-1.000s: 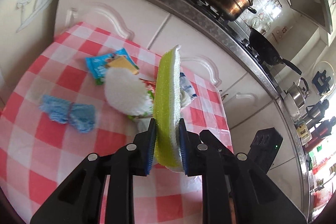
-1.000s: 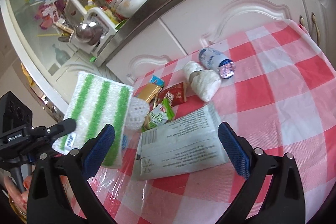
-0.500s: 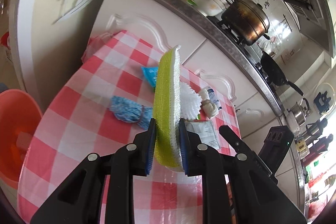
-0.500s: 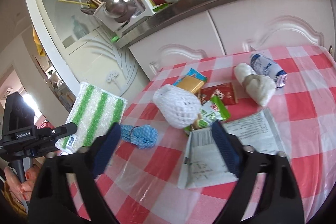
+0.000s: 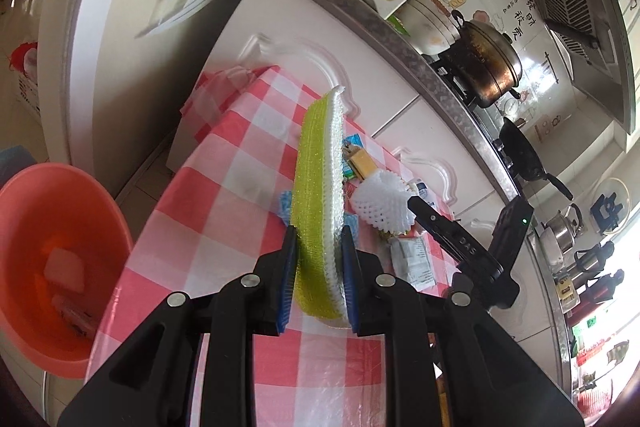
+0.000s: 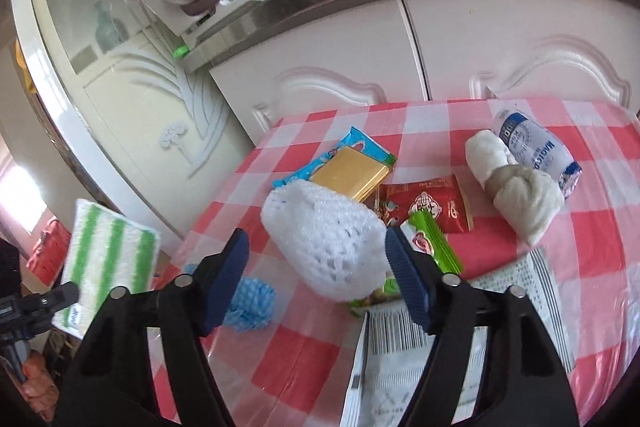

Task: Collect trash
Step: 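Carry the sponge and foam net with both tools over the orange bucket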

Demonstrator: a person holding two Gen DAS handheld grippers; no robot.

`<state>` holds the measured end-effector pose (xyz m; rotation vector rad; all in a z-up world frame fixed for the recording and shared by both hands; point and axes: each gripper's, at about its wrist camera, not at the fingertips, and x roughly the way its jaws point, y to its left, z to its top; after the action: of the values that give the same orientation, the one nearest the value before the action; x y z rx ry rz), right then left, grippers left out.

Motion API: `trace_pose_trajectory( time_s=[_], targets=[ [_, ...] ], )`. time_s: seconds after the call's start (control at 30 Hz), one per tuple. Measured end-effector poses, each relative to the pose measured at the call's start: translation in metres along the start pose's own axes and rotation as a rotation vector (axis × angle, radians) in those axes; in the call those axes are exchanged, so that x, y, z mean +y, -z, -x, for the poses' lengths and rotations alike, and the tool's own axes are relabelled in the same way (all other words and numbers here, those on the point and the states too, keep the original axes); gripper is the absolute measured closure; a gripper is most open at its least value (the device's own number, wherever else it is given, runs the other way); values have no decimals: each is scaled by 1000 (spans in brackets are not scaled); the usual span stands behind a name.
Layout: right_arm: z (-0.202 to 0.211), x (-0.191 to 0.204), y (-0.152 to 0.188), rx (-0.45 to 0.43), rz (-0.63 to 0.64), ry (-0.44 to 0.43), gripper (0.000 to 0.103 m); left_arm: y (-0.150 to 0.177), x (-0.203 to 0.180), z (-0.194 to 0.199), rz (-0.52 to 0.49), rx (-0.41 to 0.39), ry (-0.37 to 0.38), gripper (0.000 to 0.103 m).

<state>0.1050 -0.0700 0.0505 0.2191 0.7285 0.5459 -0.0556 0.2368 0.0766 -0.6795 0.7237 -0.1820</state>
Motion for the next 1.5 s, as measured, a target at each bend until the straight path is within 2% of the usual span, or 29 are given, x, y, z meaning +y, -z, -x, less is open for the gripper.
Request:
trace_pose_trajectory(
  time_s=[0.07,0.13,0.23,0.3,0.47,0.73,0.9,1.2,1.5],
  targets=[
    [-8,-1,-1,21,-2,23,53,0,6,3,7,-4,2,81],
    [-12,-1,-1,29,-4,34,56,0,12,7,8,-7,-1,81],
    [-11,-2,1,23,-3,52,67,0,20,10,16,-8,-6,81],
    [-8,-1,2,16,0,59,77,0,24,12,23,-10,-9,81],
    [3,2,3,-15,22,101,84,0,31,16,30,-21,-10,81],
    [30,13,7,-64,12,80,87,1,35,29,26,-49,-6,81],
    [46,32,10,-84,9,12,87,1,39,44,22,-77,-20,81],
    [48,103,11,-63,80,-169,87,2,67,85,36,-140,-108,81],
    [25,194,29,33,228,-312,87,8,103,107,70,-176,-213,81]
  ],
)
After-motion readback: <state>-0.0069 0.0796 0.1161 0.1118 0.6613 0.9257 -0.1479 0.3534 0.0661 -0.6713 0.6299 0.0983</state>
